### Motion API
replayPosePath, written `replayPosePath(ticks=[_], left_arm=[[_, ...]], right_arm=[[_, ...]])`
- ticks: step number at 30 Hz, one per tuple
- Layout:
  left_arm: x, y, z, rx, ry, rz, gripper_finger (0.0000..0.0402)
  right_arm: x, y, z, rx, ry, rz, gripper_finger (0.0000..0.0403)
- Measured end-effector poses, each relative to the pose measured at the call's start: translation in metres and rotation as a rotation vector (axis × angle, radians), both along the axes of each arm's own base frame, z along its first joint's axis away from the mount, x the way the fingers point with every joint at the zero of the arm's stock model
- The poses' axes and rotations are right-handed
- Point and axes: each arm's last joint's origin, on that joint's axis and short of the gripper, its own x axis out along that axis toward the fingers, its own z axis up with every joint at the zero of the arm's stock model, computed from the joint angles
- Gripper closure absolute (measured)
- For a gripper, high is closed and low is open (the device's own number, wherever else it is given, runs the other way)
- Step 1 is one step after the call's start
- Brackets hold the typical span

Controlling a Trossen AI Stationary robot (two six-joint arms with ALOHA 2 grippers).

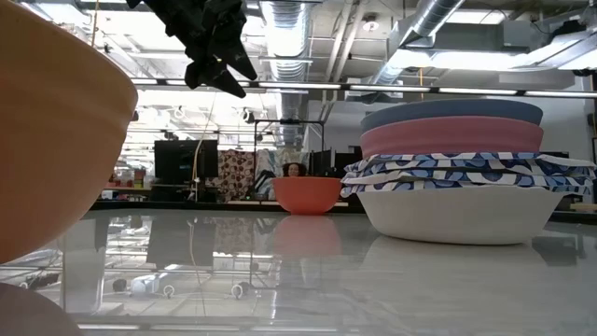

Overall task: Nest bowls inside each other by size order
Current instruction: Stack the white bowl into the blue bowl

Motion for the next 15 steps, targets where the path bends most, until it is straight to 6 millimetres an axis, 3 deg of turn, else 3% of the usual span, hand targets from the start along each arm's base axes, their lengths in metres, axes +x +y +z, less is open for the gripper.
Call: replayPosePath(ticks=[15], left_arm=[[0.0,0.0,0.0,0.009,0.003,-0.008,0.015]], right_arm=[[0.014,0.022,-0.019,-0.009,0.097,-0.024,0.0168]])
